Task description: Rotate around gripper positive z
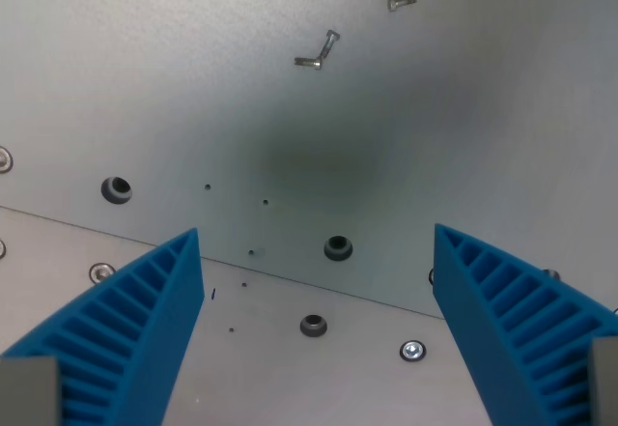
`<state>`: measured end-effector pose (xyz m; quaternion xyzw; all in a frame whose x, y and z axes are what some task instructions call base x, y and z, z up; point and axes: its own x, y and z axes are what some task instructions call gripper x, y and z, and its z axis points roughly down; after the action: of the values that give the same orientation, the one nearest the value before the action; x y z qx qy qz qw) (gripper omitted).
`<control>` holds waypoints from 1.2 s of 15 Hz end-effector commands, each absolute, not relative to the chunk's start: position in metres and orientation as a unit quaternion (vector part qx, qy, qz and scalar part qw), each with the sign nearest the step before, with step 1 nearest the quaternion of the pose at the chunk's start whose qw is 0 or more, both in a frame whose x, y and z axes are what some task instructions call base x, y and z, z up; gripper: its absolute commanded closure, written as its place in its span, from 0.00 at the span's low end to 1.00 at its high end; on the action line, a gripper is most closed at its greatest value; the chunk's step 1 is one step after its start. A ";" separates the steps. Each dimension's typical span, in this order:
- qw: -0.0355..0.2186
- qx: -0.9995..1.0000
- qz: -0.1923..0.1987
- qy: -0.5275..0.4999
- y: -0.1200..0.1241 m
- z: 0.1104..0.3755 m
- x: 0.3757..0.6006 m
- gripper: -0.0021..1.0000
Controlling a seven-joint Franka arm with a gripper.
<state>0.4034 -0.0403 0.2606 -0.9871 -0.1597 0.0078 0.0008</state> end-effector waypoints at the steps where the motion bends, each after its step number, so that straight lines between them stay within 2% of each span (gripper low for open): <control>1: 0.000 -0.988 0.003 -0.153 -0.040 0.264 0.404 0.00; 18: 0.000 -0.999 0.003 -0.040 -0.040 0.264 0.404 0.00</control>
<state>0.4035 -0.0402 0.2606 -0.9949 -0.1004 0.0077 0.0007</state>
